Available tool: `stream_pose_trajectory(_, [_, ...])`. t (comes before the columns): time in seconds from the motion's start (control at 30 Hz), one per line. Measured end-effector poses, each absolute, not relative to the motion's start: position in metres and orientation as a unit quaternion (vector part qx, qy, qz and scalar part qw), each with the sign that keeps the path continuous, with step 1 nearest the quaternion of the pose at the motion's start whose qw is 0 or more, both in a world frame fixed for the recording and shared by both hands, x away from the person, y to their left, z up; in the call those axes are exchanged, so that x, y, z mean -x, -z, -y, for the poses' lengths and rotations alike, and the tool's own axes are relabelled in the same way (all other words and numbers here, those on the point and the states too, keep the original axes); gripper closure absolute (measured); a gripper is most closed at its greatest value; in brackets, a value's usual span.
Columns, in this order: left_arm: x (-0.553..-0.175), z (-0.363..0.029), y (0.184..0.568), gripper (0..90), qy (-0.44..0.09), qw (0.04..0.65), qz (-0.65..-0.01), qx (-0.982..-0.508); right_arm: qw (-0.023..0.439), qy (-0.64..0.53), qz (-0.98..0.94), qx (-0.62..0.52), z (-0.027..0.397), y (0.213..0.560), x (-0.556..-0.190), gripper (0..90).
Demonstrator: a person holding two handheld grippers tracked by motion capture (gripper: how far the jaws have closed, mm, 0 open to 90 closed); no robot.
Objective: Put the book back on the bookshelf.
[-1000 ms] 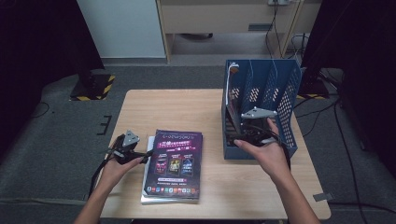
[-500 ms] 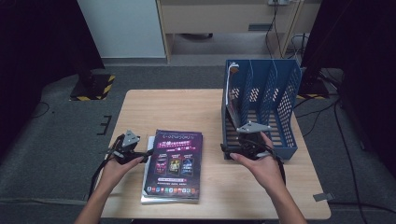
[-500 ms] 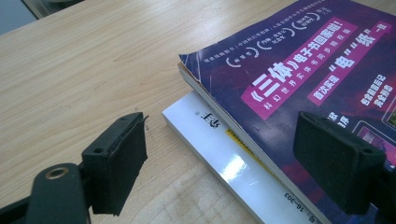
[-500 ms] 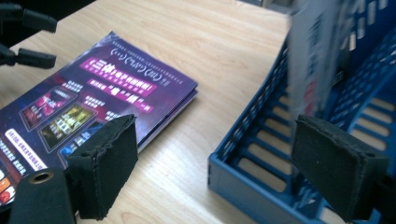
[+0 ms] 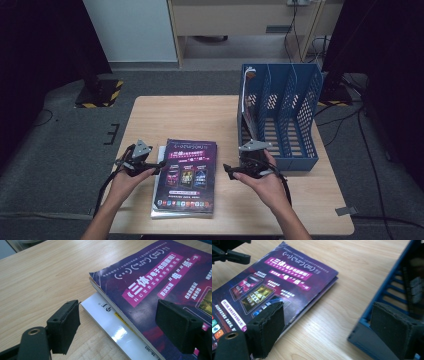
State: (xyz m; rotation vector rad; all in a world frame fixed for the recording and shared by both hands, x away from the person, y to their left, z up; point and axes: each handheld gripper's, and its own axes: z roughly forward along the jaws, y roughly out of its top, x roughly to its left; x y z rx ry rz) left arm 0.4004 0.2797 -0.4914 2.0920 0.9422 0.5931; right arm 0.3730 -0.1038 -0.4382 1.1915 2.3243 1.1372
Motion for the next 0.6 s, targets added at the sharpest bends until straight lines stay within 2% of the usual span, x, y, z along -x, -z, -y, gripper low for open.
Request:
stream_pose_trajectory(0.37, [-0.4,-0.278,0.489,26.1,-0.227,0.38,-0.363,-0.82,0.121,-0.394,-0.817,-0.403,0.071,0.459,-0.378,13.9])
stream_pose_trajectory(0.6, [-0.399,-0.274,0.489,26.6,-0.22,0.383,-0.358,-0.823,0.113,-0.395,-0.818,-0.402,0.054,0.469,-0.381,14.2])
